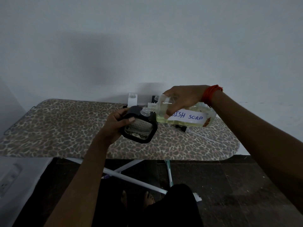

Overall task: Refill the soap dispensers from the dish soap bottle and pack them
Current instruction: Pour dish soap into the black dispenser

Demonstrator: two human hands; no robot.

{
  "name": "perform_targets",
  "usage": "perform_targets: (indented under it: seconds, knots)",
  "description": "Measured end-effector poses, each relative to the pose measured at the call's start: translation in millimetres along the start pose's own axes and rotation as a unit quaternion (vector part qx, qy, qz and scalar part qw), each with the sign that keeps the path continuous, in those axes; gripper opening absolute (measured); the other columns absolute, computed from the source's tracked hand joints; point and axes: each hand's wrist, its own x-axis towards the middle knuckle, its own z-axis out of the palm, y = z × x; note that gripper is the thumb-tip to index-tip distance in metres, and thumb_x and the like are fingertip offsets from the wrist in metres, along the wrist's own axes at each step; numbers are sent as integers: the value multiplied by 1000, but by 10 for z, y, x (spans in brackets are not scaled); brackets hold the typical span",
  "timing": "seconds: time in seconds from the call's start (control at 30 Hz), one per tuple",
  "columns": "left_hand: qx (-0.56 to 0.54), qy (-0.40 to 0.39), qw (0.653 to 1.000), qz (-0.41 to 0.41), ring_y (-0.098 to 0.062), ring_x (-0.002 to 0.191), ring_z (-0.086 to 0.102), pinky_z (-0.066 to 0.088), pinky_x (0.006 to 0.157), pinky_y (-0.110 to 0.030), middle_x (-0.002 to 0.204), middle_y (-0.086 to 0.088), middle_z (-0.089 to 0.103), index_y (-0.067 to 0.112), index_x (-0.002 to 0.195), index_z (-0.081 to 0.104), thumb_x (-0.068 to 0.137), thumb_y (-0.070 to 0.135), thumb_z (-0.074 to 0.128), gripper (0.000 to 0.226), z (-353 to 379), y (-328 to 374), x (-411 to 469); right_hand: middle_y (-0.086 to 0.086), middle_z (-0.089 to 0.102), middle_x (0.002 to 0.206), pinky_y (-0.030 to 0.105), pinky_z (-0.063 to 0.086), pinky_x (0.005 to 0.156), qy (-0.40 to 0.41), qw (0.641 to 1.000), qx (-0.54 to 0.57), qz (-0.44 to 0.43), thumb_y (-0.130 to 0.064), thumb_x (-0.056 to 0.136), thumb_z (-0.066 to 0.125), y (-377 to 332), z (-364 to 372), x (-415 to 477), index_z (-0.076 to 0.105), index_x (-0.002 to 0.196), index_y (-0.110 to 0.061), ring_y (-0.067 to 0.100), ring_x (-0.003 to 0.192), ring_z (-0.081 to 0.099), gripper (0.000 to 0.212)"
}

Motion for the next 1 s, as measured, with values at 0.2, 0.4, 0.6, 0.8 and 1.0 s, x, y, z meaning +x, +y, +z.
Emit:
perform_targets:
  seconds: [0.2,0.4,0.6,0.8,1.0]
  knots:
    - [-4,-7,1000,6,-28,102,65,54,81,-35,109,-12,70,5,121,64,63,31,89,68,-8,-21,-4,-11,67,85,11,41,58,-8,1000,-1,-7,-39,79,81,-13,11,1,72,103,-26,0,67,57,29]
    - [-4,-4,1000,2,-28,101,66,55,79,-34,109,-12,70,0,124,59,63,32,90,76,-5,-8,-16,7,69,89,12,42,55,-11,1000,-2,-8,-50,70,80,-30,3,6,71,101,-30,16,69,59,37]
    - [-6,-7,1000,0,-25,98,67,56,78,-33,105,-9,72,11,115,69,61,33,91,62,11,27,-25,11,70,97,27,47,65,-12,1000,-3,-17,-65,58,74,-39,1,26,70,102,-31,22,75,62,56]
    - [-5,-8,1000,2,-26,99,67,56,78,-34,106,-10,72,10,116,68,62,33,90,63,19,29,-28,1,65,82,13,41,54,-10,1000,0,-9,-44,76,81,-29,-12,5,71,104,-27,8,65,55,34]
    - [-4,-10,1000,-1,-23,96,69,57,77,-33,103,-6,73,18,111,73,60,35,91,57,41,52,-25,-6,68,81,14,41,55,-6,1000,4,-10,-52,68,80,-39,-13,7,71,103,-29,3,61,55,42]
